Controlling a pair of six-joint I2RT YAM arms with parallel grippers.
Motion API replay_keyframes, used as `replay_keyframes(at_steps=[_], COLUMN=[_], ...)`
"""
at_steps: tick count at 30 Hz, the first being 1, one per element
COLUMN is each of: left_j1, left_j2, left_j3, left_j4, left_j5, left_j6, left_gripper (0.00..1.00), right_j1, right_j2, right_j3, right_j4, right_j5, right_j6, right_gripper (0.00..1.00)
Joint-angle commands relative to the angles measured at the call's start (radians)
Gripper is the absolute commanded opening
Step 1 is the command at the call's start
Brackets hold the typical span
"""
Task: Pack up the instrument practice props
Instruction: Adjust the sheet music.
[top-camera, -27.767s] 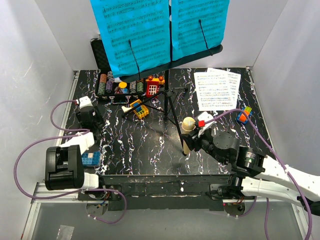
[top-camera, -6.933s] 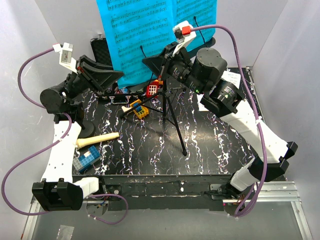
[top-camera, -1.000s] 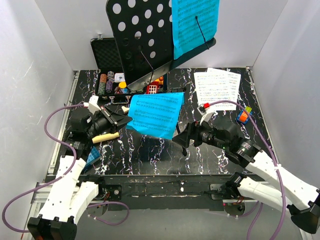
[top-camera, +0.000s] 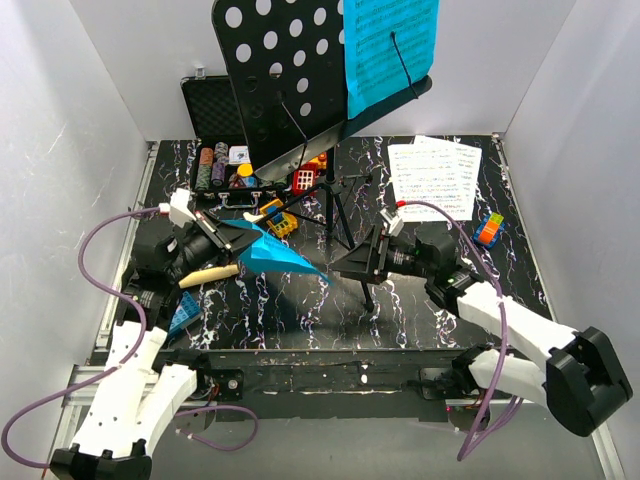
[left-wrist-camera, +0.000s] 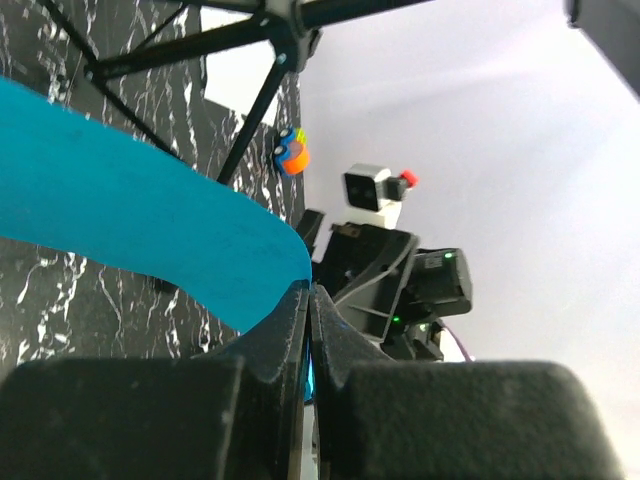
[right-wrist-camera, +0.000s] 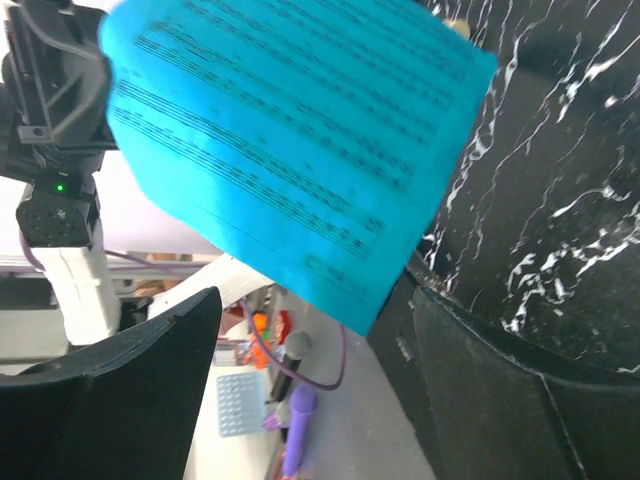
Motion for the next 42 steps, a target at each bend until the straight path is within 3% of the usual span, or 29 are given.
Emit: replay_keyframes(at_steps=[1,8,13,15,20,24,27,33,38,42], left_j1=[-0.005,-0.005,-0.005,-0.006,-0.01,-0.008,-0.008,-0.008,-0.01,-0.01], left_j2=[-0.044,-0.049,0.023,0.014,-0.152,-0.334,-0.461,-0.703,-0.651,-0.664], left_j3=[0.082,0.111,0.125,0.127,0.027,-0.176,-0.322,-0.464,-0.426,-0.442], left_j4=[0.059,0.227,0.43,0.427,0.167,0.07,-0.054,-0.344,-0.513,-0.495], left_j5=[-0.08,-0.161,-0.051,-0.01,-0.045,-0.059,-0.077,-0.124,-0.178,-0.177], left_j6=[0.031,0.025,-0.023,-0.004,0.092,0.03,-0.029,-0.095,-0.032,-0.059], left_gripper=[0.0,0.0,0.0,0.0,0.0,0.0,0.0,0.0,0.0,0.0], right_j1=[-0.005,-0.005,-0.008,-0.017,-0.052,-0.068,-0.083,-0.108,-0.111,-0.109], right_j2=[0.052,0.073,0.13,0.138,0.046,-0.083,-0.121,-0.031,0.056,0.11], right_j3=[-0.027,-0.023,-0.015,-0.018,-0.049,-0.026,-0.011,-0.018,0.005,0.032], right_j4=[0.232,0.273,0.435,0.489,0.395,-0.052,-0.204,-0.227,-0.288,-0.339], right_j5=[-0.104,-0.116,-0.124,-0.133,-0.179,-0.139,-0.118,-0.144,-0.158,-0.147], right_j6=[0.168,0.228,0.347,0.386,0.311,0.022,-0.106,-0.139,-0.181,-0.249], right_gripper=[0.86,0.88,0.91,0.92,0.93,0.94,0.94,0.94,0.94,0.94])
